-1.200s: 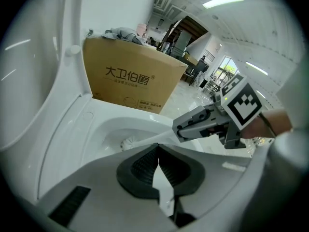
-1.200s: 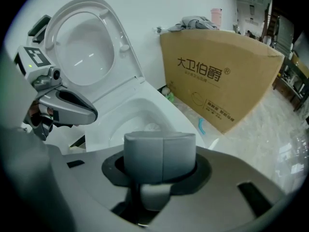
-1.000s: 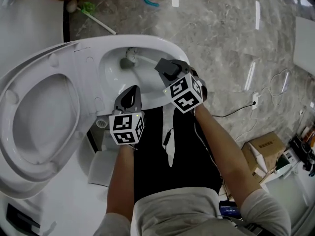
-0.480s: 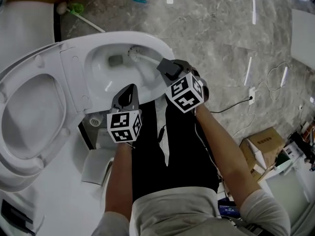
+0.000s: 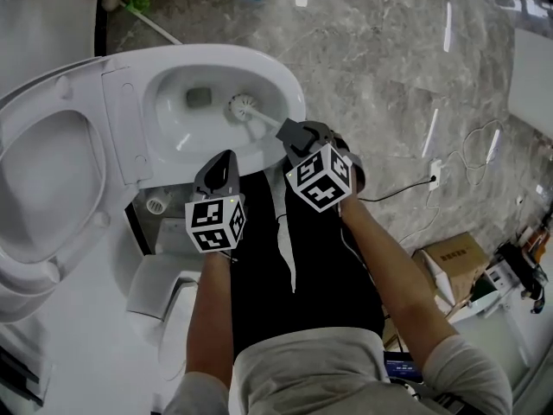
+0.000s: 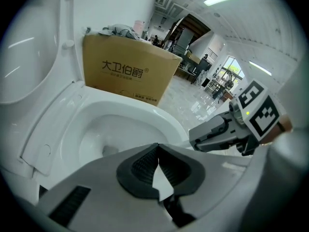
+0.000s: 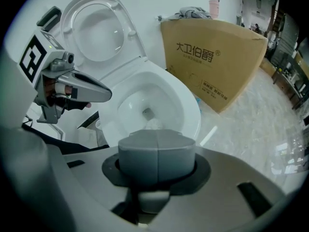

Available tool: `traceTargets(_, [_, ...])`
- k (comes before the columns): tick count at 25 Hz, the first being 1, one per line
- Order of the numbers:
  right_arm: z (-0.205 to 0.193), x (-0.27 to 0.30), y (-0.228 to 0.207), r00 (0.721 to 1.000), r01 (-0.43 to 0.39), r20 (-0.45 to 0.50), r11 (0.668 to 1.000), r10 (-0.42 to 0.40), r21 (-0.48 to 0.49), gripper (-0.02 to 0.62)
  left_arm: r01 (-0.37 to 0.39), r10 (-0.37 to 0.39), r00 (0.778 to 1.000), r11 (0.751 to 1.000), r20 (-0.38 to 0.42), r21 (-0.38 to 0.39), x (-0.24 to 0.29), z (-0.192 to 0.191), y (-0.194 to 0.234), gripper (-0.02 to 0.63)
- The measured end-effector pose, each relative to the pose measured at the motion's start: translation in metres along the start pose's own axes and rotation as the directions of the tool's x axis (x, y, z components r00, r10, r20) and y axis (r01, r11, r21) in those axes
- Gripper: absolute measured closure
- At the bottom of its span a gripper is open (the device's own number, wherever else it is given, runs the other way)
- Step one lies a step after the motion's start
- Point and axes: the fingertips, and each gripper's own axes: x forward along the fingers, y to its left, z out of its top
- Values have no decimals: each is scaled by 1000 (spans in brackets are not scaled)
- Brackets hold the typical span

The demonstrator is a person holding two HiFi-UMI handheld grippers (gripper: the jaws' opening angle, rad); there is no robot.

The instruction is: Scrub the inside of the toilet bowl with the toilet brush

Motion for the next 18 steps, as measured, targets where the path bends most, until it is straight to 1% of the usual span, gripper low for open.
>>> traceTargets(5, [1, 5, 18, 1000, -19, -20, 1000, 19, -17, 451, -19, 19, 1000, 999, 14, -31, -4, -1, 15, 595])
traceTargets(8, [10, 13, 33, 999, -42, -31, 999, 41, -30, 451, -28, 29, 999, 999, 21, -40, -9, 2, 29, 595])
traceTargets(12, [32, 26, 58, 997, -78, -28, 996, 77, -46, 451, -37, 38, 999, 998, 27, -43, -19, 8, 52, 595])
traceTargets(18, [78, 44, 100, 993, -120, -2, 990, 120, -79, 451, -51, 52, 998, 998, 30, -43, -31, 22, 95, 595])
